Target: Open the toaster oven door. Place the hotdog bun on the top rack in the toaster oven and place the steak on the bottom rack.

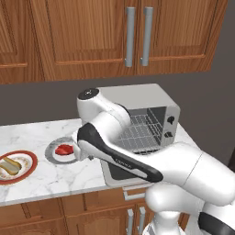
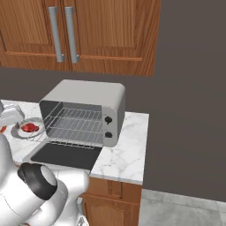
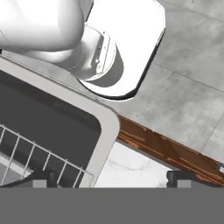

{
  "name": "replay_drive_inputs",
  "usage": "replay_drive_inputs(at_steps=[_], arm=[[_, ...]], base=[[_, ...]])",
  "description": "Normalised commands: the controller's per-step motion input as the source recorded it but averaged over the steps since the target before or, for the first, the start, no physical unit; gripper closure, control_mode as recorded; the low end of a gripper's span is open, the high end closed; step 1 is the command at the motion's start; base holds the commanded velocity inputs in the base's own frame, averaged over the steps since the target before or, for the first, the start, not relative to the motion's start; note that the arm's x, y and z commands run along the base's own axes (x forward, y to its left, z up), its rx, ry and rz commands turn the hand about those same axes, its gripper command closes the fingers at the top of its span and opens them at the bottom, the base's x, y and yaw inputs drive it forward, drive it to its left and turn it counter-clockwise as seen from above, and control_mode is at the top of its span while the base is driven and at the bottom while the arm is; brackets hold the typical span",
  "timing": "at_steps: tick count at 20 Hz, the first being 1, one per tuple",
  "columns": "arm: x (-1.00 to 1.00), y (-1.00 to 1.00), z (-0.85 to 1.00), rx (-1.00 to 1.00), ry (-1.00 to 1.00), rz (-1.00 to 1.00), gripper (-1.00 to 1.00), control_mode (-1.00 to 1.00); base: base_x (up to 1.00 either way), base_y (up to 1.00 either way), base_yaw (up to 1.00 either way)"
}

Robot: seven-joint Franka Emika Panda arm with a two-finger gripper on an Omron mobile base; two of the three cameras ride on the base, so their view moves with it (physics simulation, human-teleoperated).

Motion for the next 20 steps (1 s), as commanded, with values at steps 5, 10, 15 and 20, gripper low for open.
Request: replay_drive_inputs(at_steps=[5,10,15,20], arm=[[0.14,0.98,0.0,0.03,-0.08,0.02,-1.0,-1.0],[0.31,0.69,0.0,0.16,0.05,0.07,-1.0,-1.0],[0.39,0.71,-0.09,0.13,0.09,0.11,-1.0,-1.0],[0.21,0.66,-0.32,0.02,0.0,0.14,-1.0,-1.0]], base=[[0.0,0.0,0.0],[0.0,0.0,0.0],[0.0,0.0,0.0],[0.0,0.0,0.0]])
